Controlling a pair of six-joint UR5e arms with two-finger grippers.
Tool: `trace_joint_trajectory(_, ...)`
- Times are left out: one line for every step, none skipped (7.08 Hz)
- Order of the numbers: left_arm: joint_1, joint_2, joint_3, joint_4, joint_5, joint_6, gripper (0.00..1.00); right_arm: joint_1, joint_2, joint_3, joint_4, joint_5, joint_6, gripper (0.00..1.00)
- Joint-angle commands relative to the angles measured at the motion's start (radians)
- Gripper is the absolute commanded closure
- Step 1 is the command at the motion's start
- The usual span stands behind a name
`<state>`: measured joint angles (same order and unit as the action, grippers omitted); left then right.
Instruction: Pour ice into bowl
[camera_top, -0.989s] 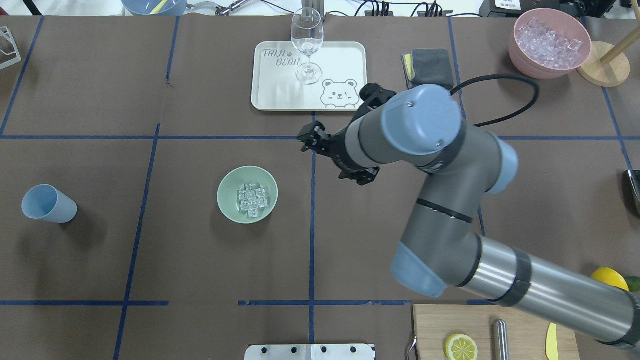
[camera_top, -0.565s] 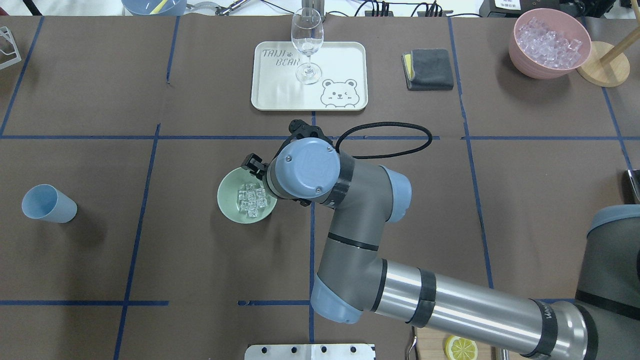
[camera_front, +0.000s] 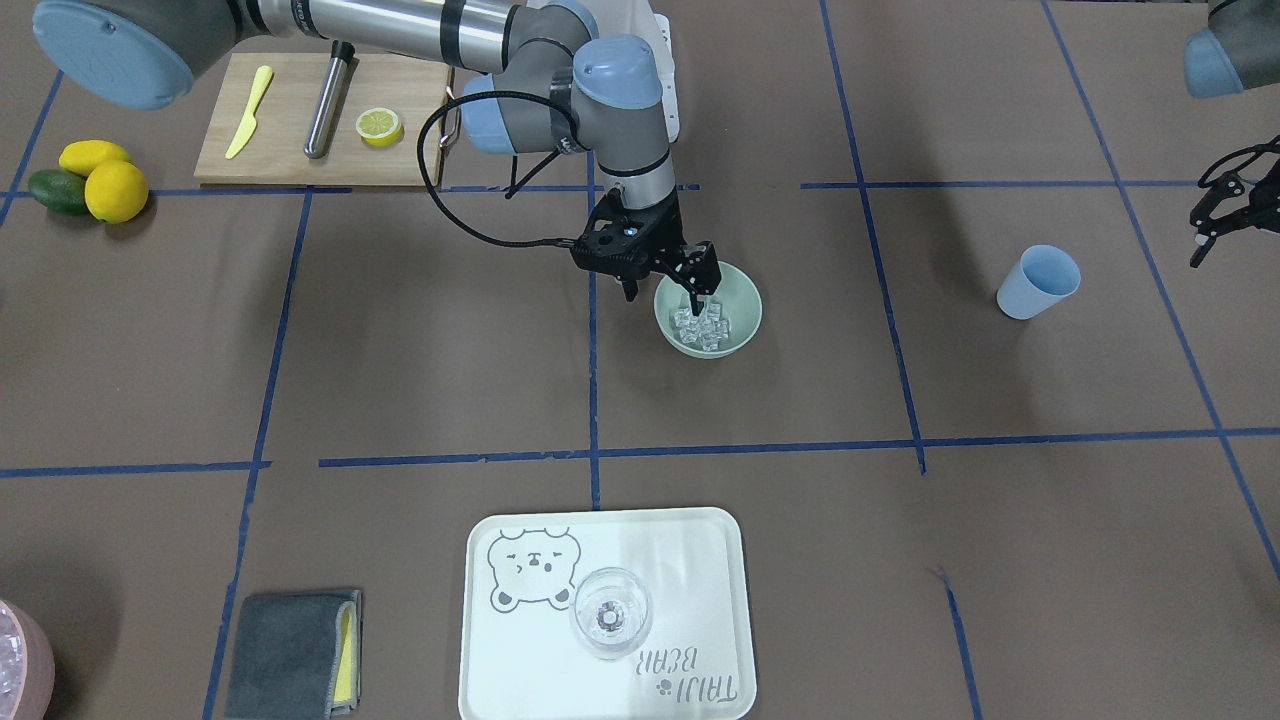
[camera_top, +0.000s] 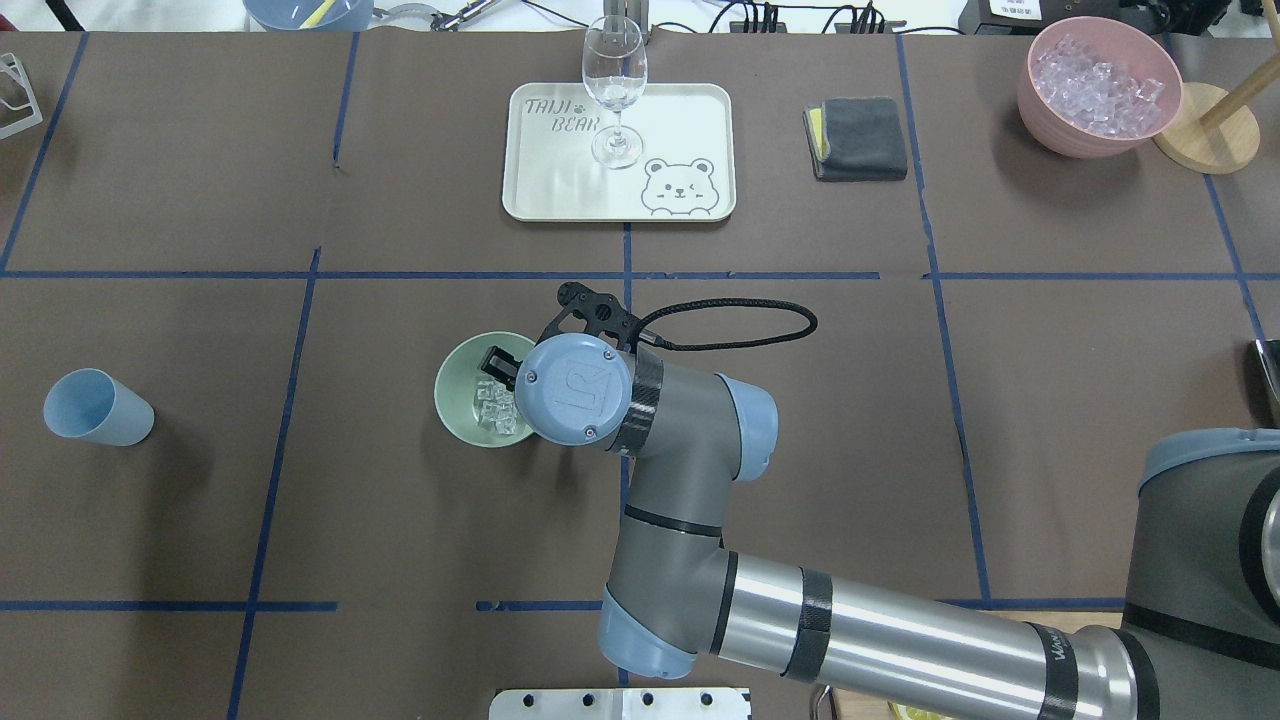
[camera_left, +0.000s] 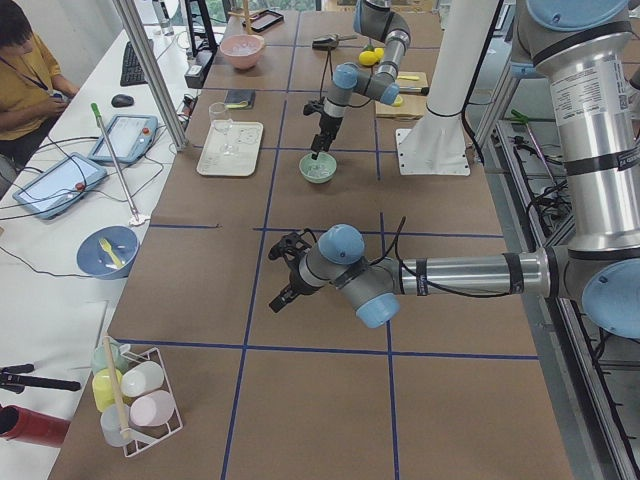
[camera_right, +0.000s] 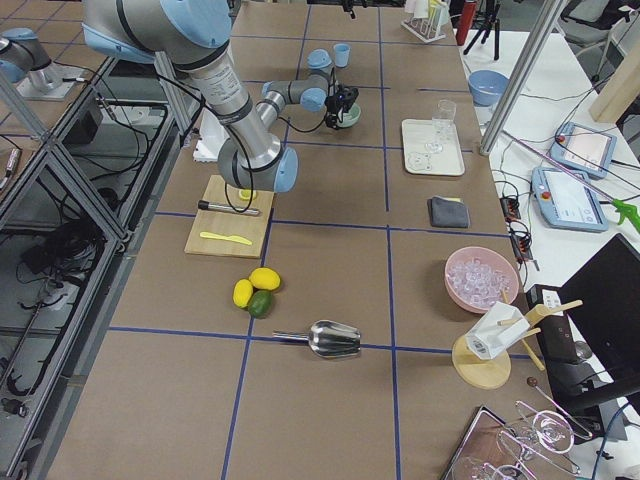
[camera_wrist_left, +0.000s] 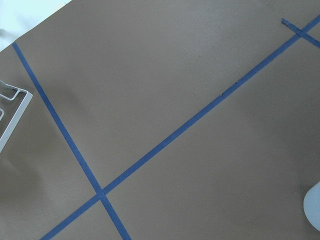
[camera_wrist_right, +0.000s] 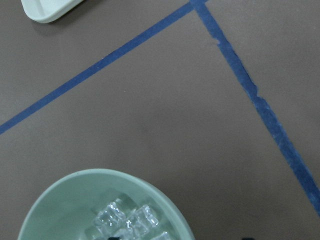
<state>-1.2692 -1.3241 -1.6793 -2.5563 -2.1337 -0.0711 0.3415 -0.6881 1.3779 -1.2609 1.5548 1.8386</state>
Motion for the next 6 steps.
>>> trace_joint_trajectory(-0.001, -0.010, 0.004, 0.019, 0.000, 0.000, 0.00, -0.002, -0.002, -0.002, 0.000, 0.007, -0.022, 1.00)
trace_joint_trajectory(-0.002, -0.021, 0.009, 0.037, -0.002, 0.000, 0.00, -0.002, -0.004, -0.002, 0.000, 0.011, -0.063, 1.00)
trace_joint_trajectory(-0.006, -0.023, 0.010, 0.094, -0.020, -0.004, 0.00, 0.013, -0.007, 0.006, -0.006, 0.068, -0.093, 1.00)
trace_joint_trajectory(-0.040, -0.073, 0.009, 0.258, -0.037, -0.016, 0.00, 0.069, -0.039, 0.041, -0.011, 0.203, -0.181, 1.00)
trace_joint_trajectory(-0.099, -0.124, 0.004, 0.403, -0.046, -0.009, 0.00, 0.114, -0.161, 0.170, -0.011, 0.244, -0.197, 1.00)
trace_joint_trajectory(-0.113, -0.124, 0.003, 0.422, -0.073, -0.007, 0.00, 0.179, -0.306, 0.335, -0.014, 0.308, -0.275, 1.00)
